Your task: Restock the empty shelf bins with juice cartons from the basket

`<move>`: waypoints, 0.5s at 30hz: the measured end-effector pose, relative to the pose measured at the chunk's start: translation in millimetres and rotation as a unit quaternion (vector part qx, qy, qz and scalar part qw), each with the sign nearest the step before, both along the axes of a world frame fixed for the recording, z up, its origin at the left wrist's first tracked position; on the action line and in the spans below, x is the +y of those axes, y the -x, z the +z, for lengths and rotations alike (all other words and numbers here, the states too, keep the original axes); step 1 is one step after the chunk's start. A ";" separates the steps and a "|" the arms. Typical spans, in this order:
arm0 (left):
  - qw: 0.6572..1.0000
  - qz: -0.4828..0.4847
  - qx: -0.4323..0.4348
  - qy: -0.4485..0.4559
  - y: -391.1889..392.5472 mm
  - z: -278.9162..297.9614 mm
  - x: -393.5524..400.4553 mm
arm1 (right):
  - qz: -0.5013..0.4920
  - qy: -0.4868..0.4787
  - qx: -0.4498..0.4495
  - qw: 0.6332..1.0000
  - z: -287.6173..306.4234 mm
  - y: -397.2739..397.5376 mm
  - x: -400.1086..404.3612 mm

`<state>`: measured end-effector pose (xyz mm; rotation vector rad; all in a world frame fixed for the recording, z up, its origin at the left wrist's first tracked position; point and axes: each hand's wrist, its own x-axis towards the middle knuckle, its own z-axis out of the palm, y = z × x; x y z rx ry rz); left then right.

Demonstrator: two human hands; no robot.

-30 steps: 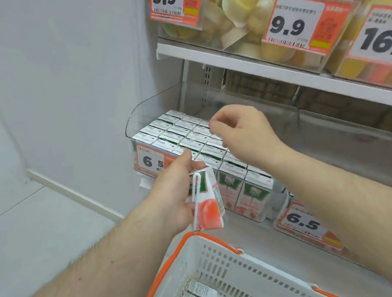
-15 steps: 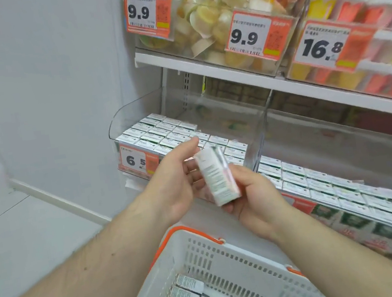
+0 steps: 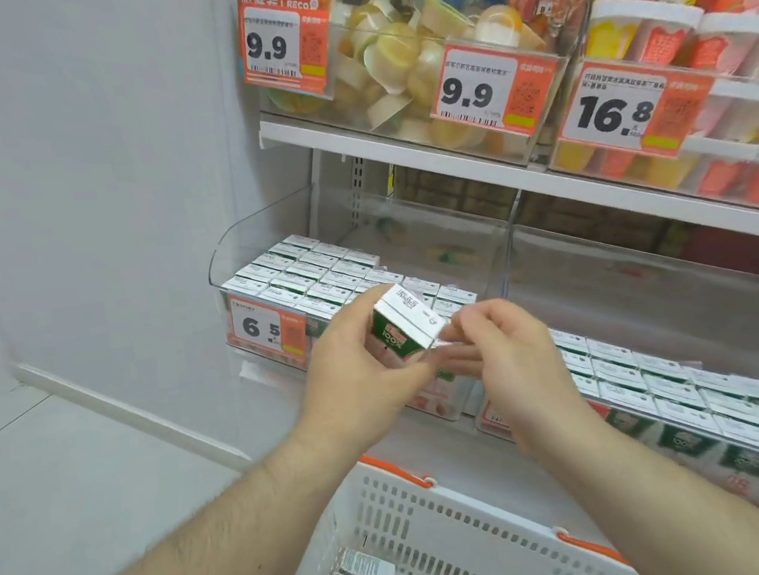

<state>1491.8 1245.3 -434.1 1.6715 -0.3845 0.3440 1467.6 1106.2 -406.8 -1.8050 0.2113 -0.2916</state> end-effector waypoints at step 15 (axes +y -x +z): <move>0.942 0.171 -0.009 -0.289 -32.6 -3.3 13.9 | -0.016 0.275 -0.081 0.958 50.1 -55.2 23.1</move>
